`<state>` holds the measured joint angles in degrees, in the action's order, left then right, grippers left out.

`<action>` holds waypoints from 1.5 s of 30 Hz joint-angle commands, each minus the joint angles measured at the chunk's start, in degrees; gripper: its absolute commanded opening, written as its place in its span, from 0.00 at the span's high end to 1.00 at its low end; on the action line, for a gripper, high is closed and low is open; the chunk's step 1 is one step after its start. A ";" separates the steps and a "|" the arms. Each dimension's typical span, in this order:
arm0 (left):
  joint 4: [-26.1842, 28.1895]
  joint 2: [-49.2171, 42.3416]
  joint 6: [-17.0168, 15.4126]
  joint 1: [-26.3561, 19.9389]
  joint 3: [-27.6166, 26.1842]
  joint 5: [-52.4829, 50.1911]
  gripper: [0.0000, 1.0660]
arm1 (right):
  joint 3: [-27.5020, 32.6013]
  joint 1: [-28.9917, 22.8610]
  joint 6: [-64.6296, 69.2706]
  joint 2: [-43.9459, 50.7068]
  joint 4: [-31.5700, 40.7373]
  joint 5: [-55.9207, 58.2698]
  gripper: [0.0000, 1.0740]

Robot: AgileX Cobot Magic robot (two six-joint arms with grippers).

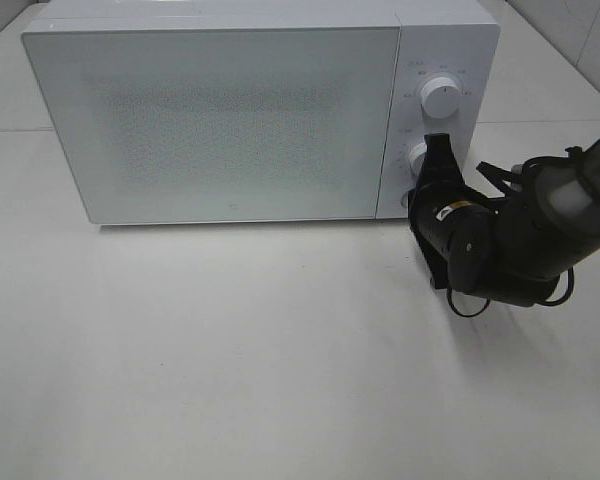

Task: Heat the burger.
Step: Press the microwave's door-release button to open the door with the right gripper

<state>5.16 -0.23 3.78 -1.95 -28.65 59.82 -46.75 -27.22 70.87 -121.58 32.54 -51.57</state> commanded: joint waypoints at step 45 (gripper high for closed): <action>0.46 -1.32 -0.17 -0.06 0.23 -0.40 0.06 | -2.12 -1.09 0.40 3.09 -4.18 -4.98 1.00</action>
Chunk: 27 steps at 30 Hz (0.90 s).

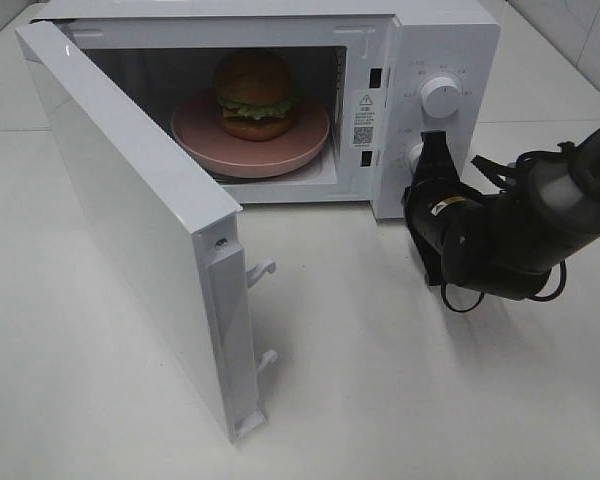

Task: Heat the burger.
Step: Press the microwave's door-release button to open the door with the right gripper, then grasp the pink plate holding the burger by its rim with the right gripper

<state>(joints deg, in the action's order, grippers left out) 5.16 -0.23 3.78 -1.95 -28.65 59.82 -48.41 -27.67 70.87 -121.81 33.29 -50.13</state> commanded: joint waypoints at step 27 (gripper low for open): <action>0.46 -1.32 -0.17 -0.06 0.23 -0.40 0.06 | 7.16 -0.63 -20.11 24.75 -18.96 36.90 1.00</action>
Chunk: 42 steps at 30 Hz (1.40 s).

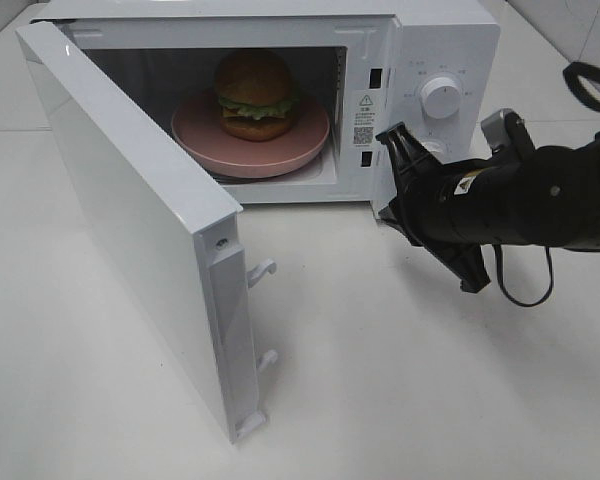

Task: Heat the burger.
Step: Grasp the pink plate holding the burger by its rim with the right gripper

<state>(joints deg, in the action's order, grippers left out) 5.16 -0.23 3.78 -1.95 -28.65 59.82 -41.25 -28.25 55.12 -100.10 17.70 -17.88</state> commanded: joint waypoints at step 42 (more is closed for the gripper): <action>0.46 -1.32 -0.17 -0.06 0.23 -0.40 0.06 | -16.44 -2.23 -107.20 14.15 -10.49 55.46 0.92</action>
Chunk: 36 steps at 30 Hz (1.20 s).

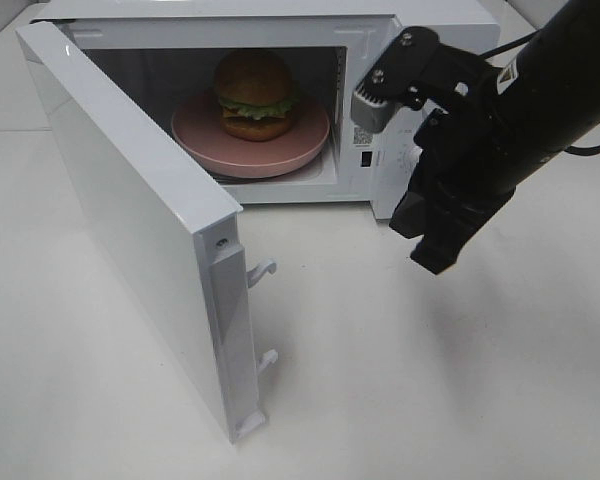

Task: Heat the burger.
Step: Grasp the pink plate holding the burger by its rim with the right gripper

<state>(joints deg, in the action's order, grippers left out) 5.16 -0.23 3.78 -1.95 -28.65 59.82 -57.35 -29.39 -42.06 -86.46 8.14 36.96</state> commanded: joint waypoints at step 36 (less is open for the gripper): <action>0.46 -1.32 -0.17 -0.06 0.23 -0.40 0.06 | -2.58 -7.73 -4.53 -0.34 -33.40 -10.89 0.08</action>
<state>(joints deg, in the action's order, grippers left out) 5.16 -0.23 3.78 -1.95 -28.65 59.82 -59.01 -37.13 -47.73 -86.57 -23.72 25.95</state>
